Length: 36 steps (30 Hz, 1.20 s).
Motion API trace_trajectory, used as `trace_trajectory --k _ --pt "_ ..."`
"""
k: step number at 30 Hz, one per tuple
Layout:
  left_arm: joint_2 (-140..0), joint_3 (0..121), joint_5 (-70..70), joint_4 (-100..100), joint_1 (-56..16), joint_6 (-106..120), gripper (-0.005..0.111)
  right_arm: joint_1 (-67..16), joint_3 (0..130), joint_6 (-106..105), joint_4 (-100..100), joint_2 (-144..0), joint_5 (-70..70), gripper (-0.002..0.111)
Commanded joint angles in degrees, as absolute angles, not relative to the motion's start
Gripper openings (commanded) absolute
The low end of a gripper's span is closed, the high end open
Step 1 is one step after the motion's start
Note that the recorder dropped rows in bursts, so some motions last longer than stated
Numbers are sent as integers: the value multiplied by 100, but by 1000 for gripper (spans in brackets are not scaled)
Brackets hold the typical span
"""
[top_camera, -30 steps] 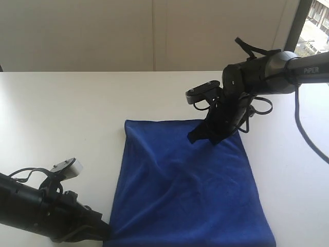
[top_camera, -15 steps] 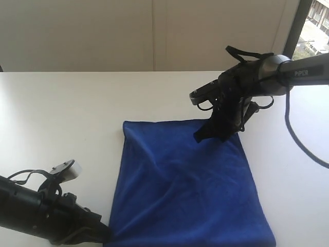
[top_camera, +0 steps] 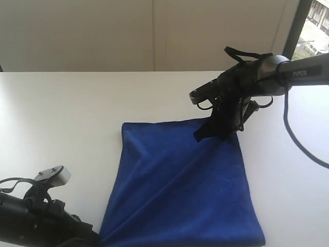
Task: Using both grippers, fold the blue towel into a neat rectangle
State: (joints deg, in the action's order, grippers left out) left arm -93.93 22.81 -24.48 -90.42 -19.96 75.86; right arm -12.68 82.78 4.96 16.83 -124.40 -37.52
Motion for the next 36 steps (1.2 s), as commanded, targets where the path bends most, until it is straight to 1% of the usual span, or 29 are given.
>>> trace_trajectory --k 1,2,4,6,9,11,13,18,23,25,26,27,31,33,36 --pt "-9366 2202 -2416 -8909 -2009 7536 0 -1252 8144 526 1657 -12859 -3950 0" --pt "-9366 2202 -2416 -8909 -2009 7536 0 -1252 8144 526 1657 -12859 -3950 0" --pt "-9366 2202 -2416 -8909 -2009 7536 6 -1252 8144 526 1657 -12859 -3919 0" --pt "-9366 2202 -2427 -8909 -2009 7536 19 -1252 8144 503 1657 -12796 -3864 0" --pt "-9366 2202 -2468 -8909 -2009 7536 42 -1252 8144 491 1657 -12622 -3812 0" --pt "-9337 2213 -2477 -8909 -2009 7536 53 -1252 8144 453 1657 -12451 -3802 0" --pt "-9261 2213 -2490 -8909 -2009 7536 58 -1252 8144 404 1657 -12293 -3802 0" --pt "-8851 2246 -2500 -8909 -2009 7524 57 -1264 8144 304 1632 -11865 -3828 0" --pt "-8374 2504 -2400 -8909 -2009 7511 57 -1264 8131 261 1620 -11314 -4245 0" --pt "-8249 2713 -2204 -8909 -2009 7511 54 -1264 8046 261 1536 -11001 -4314 0" --pt "-8220 2820 -2145 -8909 -2009 7511 50 -1264 7966 193 1482 -10798 -4304 0" --pt "-8222 2983 -2107 -8909 -2009 7511 45 -1264 7861 126 1422 -10576 -4277 0" --pt "-8359 3867 -2365 -8602 -2009 7511 12 -1264 7316 125 1192 -9709 -4218 0" --pt "-8534 4362 -2366 -8534 -2009 7511 0 -1264 6973 0 990 -9283 -4218 0" --pt "-9106 5274 -2431 -8148 -2009 7284 0 -1264 6258 -637 130 -8555 -4259 0"
